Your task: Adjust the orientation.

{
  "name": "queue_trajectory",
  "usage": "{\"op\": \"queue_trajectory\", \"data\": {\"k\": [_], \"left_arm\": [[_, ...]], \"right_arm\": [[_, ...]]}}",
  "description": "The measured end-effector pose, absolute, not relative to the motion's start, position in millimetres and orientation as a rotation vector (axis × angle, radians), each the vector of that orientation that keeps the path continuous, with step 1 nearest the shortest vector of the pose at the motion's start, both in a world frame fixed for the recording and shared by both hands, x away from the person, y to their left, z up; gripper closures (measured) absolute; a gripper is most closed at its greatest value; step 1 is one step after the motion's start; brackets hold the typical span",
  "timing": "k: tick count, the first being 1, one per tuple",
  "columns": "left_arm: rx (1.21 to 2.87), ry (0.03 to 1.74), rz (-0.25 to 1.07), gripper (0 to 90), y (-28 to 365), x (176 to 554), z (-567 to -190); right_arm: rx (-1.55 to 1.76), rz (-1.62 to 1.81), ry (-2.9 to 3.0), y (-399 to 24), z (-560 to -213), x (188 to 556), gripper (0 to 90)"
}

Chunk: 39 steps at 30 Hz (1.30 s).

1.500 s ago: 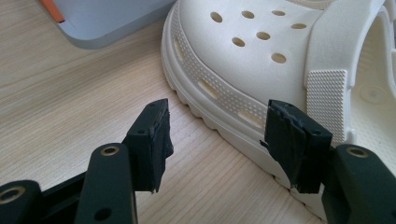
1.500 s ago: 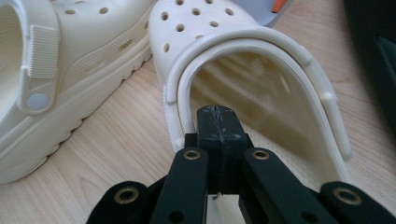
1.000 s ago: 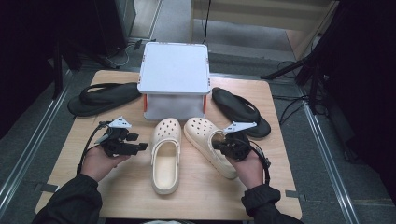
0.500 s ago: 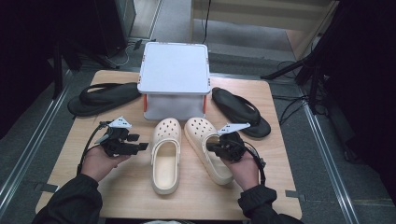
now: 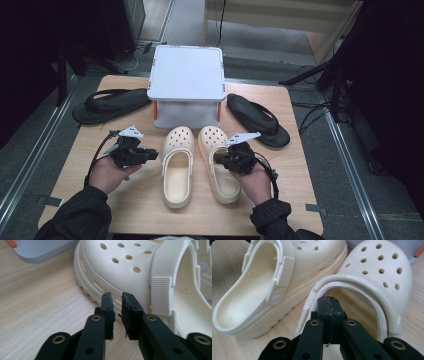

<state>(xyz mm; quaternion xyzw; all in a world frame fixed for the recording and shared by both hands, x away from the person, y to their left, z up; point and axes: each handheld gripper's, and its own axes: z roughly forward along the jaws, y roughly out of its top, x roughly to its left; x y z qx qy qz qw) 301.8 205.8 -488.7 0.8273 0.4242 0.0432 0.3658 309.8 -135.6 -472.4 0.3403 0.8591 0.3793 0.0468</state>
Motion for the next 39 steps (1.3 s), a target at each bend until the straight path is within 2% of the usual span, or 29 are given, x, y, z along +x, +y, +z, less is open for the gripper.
{"op": "queue_trajectory", "data": {"k": [5,39], "left_arm": [[2.151,1.088,0.091,86.6,197.4,303.7,-495.9],[2.185,1.082,0.034,86.6,185.6,300.3,-503.9]], "right_arm": [[1.03,1.158,2.63,-131.5,-472.9,308.9,90.0],[0.974,1.194,2.663,-106.7,-478.1,307.2,90.0]]}}
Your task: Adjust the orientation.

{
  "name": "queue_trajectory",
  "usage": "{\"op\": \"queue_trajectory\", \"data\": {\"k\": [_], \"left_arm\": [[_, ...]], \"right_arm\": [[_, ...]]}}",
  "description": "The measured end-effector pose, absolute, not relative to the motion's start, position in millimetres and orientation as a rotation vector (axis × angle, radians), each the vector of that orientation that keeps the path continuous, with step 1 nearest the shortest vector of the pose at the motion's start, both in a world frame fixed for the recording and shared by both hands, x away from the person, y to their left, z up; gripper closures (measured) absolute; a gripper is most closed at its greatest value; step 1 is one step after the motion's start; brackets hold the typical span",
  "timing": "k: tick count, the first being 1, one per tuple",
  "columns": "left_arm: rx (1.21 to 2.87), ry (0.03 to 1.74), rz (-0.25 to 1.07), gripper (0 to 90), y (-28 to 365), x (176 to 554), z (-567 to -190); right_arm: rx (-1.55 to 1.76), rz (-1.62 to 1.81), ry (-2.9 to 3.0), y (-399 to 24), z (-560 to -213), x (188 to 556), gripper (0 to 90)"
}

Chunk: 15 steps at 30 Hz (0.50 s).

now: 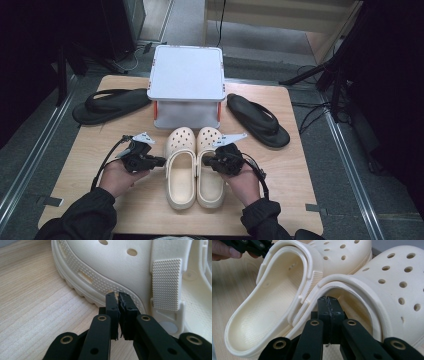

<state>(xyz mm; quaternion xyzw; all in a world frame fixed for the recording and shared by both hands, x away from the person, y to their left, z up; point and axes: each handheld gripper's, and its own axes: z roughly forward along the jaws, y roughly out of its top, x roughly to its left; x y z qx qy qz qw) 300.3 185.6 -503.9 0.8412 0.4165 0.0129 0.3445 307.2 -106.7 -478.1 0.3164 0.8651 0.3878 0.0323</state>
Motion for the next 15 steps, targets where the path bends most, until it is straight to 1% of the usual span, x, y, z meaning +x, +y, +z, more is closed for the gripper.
{"op": "queue_trajectory", "data": {"k": [7,15], "left_arm": [[2.178,1.086,0.029,83.9,189.0,301.5,-502.9],[2.098,1.111,0.025,84.0,204.2,304.0,-493.0]], "right_arm": [[0.991,1.181,2.656,-109.4,-478.8,307.8,89.7],[1.036,1.236,2.598,-120.9,-473.6,305.8,85.7]]}}
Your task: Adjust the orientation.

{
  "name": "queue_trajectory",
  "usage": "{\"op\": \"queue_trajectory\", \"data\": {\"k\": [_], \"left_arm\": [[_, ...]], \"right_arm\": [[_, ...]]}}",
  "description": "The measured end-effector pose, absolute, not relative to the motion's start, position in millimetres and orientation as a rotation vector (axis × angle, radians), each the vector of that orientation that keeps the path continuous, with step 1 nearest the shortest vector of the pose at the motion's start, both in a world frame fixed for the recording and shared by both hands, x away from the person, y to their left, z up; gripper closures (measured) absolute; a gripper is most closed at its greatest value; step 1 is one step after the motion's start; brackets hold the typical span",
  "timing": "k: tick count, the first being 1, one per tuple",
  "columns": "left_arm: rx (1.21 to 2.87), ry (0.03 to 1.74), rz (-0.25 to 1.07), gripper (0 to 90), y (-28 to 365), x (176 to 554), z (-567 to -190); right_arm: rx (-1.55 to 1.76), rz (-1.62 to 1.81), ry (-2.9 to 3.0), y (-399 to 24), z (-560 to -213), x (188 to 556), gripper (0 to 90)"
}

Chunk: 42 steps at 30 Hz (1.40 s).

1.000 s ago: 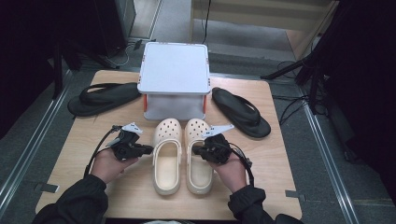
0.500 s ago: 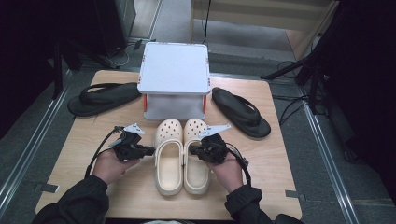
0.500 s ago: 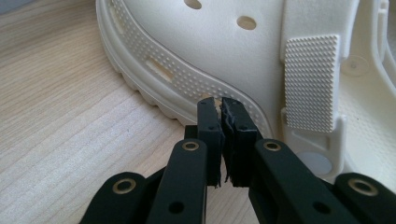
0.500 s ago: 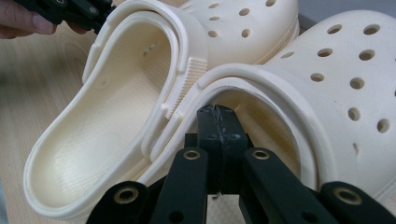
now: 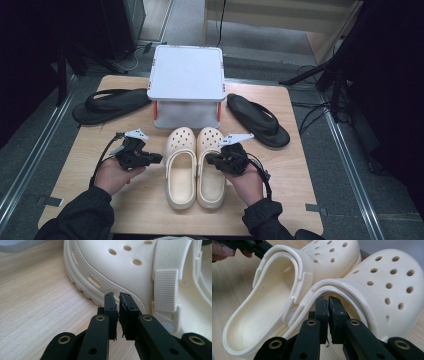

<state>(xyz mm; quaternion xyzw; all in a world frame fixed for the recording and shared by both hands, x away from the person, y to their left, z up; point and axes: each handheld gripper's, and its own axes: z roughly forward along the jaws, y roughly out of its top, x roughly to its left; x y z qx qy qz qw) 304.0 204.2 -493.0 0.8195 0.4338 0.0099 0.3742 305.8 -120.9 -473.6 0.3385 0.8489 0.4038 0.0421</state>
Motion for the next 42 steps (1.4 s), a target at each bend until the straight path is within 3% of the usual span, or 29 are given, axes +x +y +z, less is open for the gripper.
{"op": "queue_trajectory", "data": {"k": [4,11,26,42], "left_arm": [[2.081,1.098,0.044,81.6,207.5,305.2,-484.3],[2.067,1.084,0.037,82.1,209.4,311.0,-470.6],[2.039,1.076,0.073,86.0,220.0,337.7,-445.3],[2.033,1.05,0.164,90.0,233.0,385.5,-388.3]], "right_arm": [[1.064,1.283,2.578,-126.1,-471.4,301.1,80.6],[1.092,1.307,2.513,-127.6,-468.7,285.7,63.8],[1.233,1.323,2.43,-115.3,-476.9,268.8,46.8],[1.272,1.296,2.389,-104.6,-482.4,271.3,37.1]]}}
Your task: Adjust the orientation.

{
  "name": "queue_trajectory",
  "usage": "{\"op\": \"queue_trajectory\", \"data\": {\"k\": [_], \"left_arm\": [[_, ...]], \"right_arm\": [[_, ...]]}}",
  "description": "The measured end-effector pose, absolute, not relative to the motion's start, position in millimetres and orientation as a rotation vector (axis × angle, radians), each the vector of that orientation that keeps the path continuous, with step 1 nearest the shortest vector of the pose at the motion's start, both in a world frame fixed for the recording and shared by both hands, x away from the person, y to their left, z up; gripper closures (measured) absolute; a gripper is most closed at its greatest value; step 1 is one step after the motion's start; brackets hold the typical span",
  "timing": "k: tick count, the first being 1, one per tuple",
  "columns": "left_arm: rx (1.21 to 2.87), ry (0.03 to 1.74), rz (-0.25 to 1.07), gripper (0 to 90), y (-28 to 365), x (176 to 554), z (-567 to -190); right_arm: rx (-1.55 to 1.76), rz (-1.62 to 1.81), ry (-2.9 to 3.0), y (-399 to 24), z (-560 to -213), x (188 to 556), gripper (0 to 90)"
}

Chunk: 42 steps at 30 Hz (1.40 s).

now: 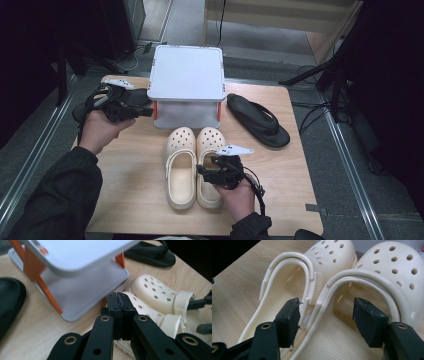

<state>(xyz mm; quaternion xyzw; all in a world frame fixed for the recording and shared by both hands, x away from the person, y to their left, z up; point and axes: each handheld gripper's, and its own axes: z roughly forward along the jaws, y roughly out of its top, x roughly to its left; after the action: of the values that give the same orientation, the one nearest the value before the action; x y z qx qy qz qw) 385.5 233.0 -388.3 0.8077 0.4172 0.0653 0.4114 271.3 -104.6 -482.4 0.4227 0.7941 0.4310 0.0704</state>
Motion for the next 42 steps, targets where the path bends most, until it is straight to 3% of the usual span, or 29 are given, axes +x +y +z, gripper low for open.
{"op": "queue_trajectory", "data": {"k": [10,22,32,42], "left_arm": [[2.029,1.034,0.21,89.9,227.8,419.4,-366.2],[2.06,1.079,0.215,89.8,223.8,441.0,-372.8],[2.072,1.081,0.23,89.9,224.3,441.6,-375.2],[2.071,1.087,0.249,89.9,222.6,440.0,-375.3]], "right_arm": [[1.296,1.279,2.368,-91.7,-486.2,272.1,34.4],[1.331,1.203,2.369,-72.0,-493.4,278.5,31.5],[1.391,1.154,2.342,-60.0,-498.9,284.0,37.8],[1.491,1.137,2.366,-63.1,-501.3,290.3,52.1]]}}
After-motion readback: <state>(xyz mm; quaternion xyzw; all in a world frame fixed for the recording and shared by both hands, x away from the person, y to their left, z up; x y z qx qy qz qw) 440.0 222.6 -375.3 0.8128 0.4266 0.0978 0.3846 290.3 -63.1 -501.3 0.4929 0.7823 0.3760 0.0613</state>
